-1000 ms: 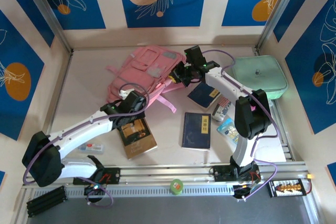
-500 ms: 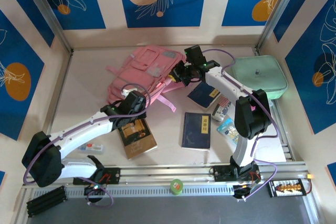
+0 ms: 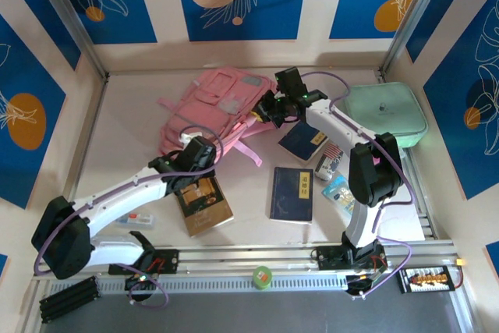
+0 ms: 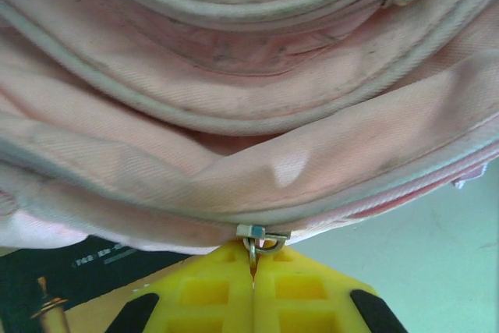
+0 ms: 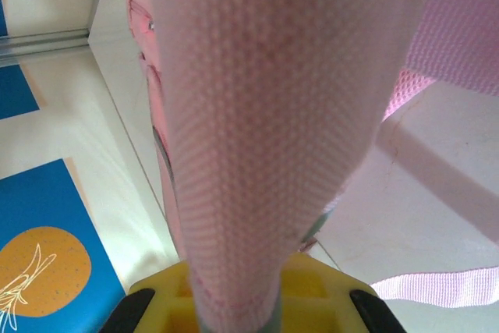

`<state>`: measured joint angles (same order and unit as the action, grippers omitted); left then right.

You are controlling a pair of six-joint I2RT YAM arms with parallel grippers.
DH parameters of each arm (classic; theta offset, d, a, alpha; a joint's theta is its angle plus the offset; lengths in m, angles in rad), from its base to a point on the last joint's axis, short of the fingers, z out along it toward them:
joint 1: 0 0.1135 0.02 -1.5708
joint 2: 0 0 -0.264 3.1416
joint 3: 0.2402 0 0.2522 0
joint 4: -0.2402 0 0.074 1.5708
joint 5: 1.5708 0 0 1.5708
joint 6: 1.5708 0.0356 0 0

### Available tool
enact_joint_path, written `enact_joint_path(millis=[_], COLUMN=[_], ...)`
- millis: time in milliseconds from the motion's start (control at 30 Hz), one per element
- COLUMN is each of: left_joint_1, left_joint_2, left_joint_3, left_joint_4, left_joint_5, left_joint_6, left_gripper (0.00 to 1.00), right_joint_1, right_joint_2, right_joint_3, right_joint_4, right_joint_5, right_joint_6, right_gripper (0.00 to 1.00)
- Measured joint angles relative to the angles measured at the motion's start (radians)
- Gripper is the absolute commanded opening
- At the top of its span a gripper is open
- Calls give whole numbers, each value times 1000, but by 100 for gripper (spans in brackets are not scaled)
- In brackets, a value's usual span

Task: Pack the student bag
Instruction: Unzip the student bag at the center of the table.

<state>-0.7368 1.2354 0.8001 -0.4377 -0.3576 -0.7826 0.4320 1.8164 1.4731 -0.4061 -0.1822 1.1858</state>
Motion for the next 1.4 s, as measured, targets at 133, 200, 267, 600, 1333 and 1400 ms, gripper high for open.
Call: enact_joint_path(millis=[133,200,267,600,1333,1400], left_joint_1=[19,42,61,89,98,98], left_joint_2=[-58,-77,-83,-12,137,140], left_joint_3=[-43,-63,-72,-28,112,112], left_joint_4=[-12,-18,-16,-22,-125,-127], left_joint_5=[-10,-8,6,75,156,156], left_joint_6=[5,8,20,137,243,243], left_gripper=[0,0,0,0,0,0], right_joint_1=[-50,-83,-108,-151,79,130], right_joint_2=[0,0,8,179,-135,-116], right_joint_3=[-46,-70,-82,-35,-365,-365], right_joint_4=[24,56,85,162,126,130], right_joint_5=[-34,-68,-107,-212,-59,-51], right_joint_6=[-70,-106,-132,-217,-88,-26], right_gripper=[0,0,0,15,62,67])
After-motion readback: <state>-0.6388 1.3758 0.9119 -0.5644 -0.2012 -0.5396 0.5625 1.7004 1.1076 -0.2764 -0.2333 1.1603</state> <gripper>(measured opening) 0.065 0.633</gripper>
